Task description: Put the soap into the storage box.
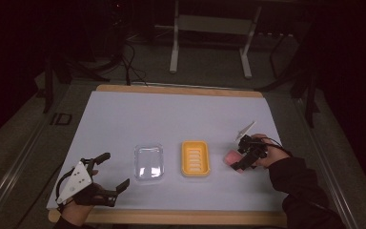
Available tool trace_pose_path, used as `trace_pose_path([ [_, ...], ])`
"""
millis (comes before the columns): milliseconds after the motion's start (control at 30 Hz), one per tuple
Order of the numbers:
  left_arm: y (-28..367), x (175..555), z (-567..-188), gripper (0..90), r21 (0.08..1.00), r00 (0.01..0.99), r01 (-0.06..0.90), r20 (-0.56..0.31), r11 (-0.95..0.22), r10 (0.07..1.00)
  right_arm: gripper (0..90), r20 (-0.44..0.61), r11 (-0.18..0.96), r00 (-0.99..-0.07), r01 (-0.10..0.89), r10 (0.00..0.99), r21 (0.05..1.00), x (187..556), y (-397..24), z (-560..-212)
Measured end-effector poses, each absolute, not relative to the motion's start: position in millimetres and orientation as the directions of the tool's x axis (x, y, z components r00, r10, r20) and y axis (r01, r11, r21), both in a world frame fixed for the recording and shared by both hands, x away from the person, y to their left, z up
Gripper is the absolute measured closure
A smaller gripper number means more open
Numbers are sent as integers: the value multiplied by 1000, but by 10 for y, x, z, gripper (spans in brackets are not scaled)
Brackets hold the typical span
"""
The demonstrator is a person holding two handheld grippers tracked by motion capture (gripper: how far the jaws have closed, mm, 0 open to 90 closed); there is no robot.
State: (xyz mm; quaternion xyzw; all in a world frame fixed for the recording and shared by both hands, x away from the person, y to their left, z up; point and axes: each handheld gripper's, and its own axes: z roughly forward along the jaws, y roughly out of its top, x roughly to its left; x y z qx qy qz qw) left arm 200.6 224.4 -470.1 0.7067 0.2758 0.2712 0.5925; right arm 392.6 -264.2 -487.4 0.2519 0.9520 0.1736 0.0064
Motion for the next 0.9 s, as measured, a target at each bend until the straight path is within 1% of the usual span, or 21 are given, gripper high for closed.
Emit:
trace_pose_path([
  [100,2246,2007,-4702,2,987,700,68,58,-148,711,181,70,816,-876,472,478,334,3941,-2624,-4910],
  [367,2242,2015,-4704,2,986,702,72,57,-151,710,254,73,824,-883,461,465,331,3945,-2607,-4993],
  [400,2240,2015,-4705,2,986,703,72,58,-153,709,275,71,824,-883,460,464,330,3941,-2604,-5004],
  [567,2231,2018,-4712,2,985,705,74,58,-154,707,285,64,825,-877,470,475,315,3938,-2590,-5035],
  [667,2231,2018,-4713,2,985,706,74,58,-155,706,333,24,838,-882,454,470,302,3925,-2568,-5032],
  [800,2232,2017,-4714,2,985,706,74,59,-157,706,355,-18,853,-887,438,462,284,3890,-2525,-5030],
  [900,2229,2020,-4715,2,985,707,75,60,-158,705,361,-18,841,-874,461,485,285,3876,-2525,-5029],
])
